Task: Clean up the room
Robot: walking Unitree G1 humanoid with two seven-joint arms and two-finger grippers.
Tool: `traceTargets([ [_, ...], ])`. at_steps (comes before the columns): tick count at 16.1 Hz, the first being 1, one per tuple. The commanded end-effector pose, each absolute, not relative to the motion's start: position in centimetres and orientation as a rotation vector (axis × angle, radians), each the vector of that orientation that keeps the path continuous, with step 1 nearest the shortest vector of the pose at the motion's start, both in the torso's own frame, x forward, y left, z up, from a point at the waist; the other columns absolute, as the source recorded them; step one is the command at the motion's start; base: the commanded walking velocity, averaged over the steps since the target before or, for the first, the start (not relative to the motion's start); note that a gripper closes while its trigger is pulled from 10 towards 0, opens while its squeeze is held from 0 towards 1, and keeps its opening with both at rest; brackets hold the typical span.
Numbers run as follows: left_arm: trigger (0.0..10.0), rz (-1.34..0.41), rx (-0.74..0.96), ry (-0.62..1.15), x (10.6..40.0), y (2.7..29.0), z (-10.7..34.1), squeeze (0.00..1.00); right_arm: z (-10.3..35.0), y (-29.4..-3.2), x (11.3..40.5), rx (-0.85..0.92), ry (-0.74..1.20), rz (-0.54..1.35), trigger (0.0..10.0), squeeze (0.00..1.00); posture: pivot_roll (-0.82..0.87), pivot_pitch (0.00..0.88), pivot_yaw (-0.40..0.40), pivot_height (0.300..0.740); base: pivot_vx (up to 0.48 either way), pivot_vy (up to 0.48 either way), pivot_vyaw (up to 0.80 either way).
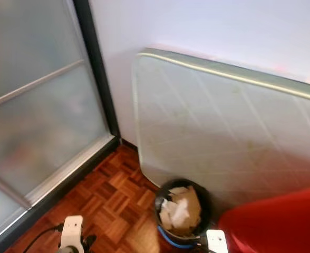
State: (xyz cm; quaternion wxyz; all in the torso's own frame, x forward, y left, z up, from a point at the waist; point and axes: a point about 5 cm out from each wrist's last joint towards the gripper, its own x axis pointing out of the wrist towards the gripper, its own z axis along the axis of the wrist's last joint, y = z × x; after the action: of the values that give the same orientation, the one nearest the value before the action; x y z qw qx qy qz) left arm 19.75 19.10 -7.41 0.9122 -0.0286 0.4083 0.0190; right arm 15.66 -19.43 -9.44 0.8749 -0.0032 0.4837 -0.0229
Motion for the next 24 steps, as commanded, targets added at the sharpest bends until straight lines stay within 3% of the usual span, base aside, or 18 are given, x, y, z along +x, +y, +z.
traceTargets([
  [1, 10.0, 0.034, -0.029, 0.855, 19.47, 19.68, -7.48, 0.00, -9.31, -18.81, 16.11, 0.004, 0.989, -0.033, 10.0, 0.00, 0.00, 0.000, 0.032, 0.704, 0.000, 0.000, 0.00],
  [7, 10.0, 0.035, -0.033, 0.871, 19.08, 19.32, -7.76, 0.00, -9.44, -18.93, 15.77, 0.006, 1.000, -0.041, 10.0, 0.00, 0.00, 0.000, 0.022, 0.704, 0.000, 0.000, 0.00],
  [11, 10.0, 0.051, -0.047, 0.876, 18.98, 19.32, -7.83, 0.00, -9.30, -19.12, 16.06, 0.016, 0.991, -0.049, 10.0, 0.00, 0.00, 0.000, 0.012, 0.704, 0.000, 0.418, 0.00],
  [24, 10.0, 0.045, -0.025, 0.846, 19.48, 19.64, -7.47, 0.00, -9.20, -18.84, 16.43, 0.017, 0.992, -0.036, 10.0, 0.00, 0.00, 0.000, 0.019, 0.704, 0.000, 0.035, -0.76],
])
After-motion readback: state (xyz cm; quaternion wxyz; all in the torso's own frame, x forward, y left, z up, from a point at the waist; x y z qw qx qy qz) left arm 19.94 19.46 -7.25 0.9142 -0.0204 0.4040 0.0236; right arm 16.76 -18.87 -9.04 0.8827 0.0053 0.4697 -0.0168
